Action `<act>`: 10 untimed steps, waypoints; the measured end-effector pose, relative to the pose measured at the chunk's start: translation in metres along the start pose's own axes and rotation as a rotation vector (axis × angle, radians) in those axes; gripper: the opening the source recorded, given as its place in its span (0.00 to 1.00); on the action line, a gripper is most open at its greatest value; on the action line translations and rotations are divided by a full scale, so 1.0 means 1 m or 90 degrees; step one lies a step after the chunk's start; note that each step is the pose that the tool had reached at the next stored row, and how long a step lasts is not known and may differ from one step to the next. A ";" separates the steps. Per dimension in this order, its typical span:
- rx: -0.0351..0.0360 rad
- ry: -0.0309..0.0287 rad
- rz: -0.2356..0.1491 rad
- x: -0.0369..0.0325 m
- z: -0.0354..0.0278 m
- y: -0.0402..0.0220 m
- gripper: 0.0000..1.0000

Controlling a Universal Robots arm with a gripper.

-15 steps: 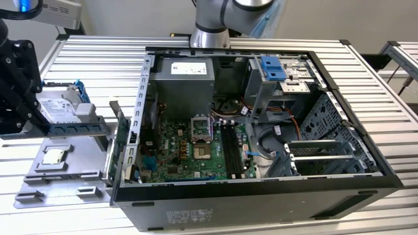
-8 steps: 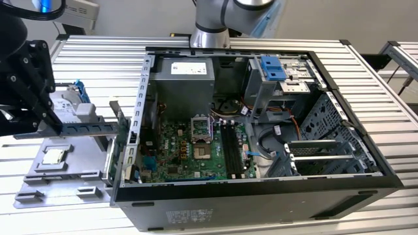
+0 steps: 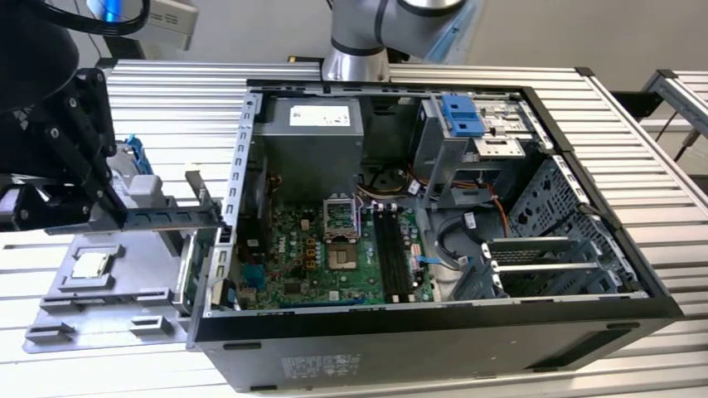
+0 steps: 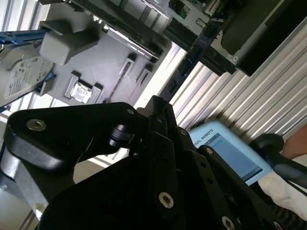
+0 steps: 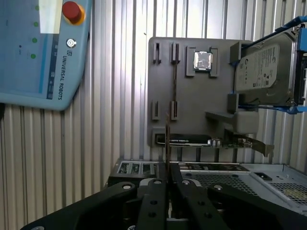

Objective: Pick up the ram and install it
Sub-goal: 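Pick up the ram and move it above insertion slot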

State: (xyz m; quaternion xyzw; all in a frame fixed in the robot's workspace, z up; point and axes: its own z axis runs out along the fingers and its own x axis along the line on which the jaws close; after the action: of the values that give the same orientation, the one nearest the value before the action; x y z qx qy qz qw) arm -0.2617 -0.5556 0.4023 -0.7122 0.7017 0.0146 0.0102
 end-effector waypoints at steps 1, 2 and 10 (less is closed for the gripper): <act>0.0000 0.0000 0.000 0.0000 0.0000 -0.0026 0.00; -0.0001 0.0000 0.000 0.0001 0.0000 -0.0051 0.00; -0.0008 0.0000 0.000 0.0004 -0.0002 -0.0268 0.00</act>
State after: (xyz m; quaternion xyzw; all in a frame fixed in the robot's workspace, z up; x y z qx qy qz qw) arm -0.2350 -0.5556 0.4024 -0.7122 0.7017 0.0151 0.0097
